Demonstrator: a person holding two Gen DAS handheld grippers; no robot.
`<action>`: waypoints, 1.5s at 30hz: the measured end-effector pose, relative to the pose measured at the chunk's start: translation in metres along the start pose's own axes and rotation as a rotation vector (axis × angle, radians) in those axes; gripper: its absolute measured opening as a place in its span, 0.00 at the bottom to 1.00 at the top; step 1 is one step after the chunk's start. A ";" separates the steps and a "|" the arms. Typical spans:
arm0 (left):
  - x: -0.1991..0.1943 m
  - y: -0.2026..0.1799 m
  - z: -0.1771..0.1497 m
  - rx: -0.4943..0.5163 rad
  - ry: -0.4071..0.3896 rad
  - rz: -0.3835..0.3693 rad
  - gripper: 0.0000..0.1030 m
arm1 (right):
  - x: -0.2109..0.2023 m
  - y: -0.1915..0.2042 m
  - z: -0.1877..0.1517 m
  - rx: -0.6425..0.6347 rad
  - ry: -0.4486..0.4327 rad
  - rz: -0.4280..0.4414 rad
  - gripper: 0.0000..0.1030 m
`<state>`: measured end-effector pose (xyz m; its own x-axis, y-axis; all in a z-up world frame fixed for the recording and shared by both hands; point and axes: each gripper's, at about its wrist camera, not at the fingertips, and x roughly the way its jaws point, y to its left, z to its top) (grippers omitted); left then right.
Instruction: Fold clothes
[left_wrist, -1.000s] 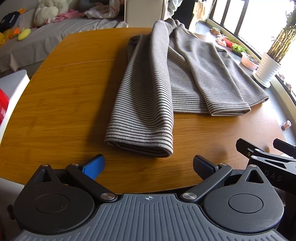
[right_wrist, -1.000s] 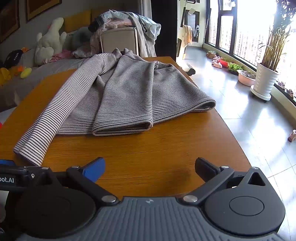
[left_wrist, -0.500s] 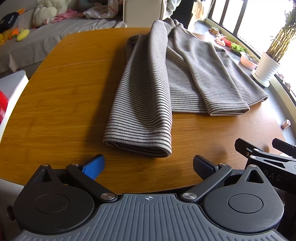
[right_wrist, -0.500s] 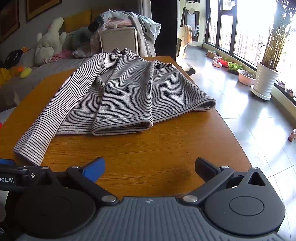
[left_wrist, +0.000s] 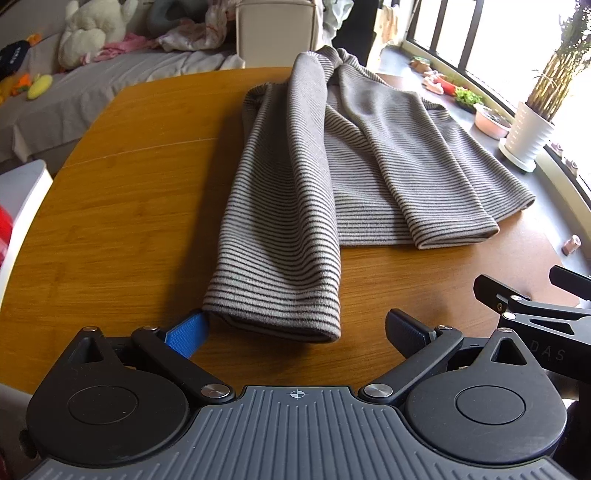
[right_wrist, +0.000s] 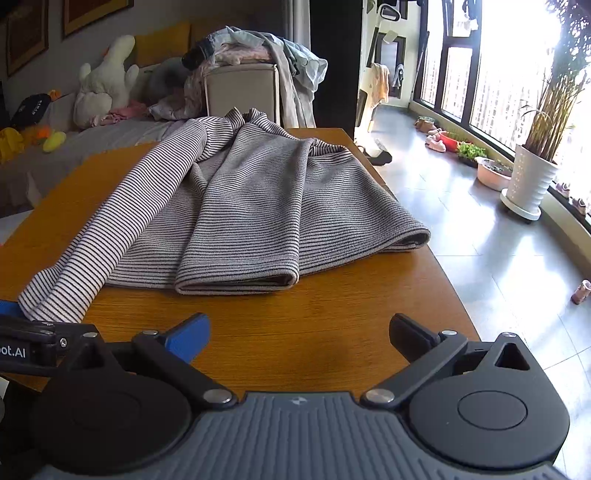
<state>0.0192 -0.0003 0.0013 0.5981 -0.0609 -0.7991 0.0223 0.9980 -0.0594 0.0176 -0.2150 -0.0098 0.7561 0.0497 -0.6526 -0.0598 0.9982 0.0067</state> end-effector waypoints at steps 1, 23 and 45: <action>0.000 0.000 0.003 0.005 -0.010 -0.008 1.00 | 0.001 -0.001 0.004 0.002 -0.007 0.005 1.00; 0.111 0.014 0.142 0.072 -0.081 -0.058 1.00 | 0.172 -0.013 0.141 0.159 -0.011 0.131 1.00; 0.082 0.045 0.078 0.123 -0.032 -0.076 1.00 | 0.115 0.007 0.077 0.098 0.004 0.178 1.00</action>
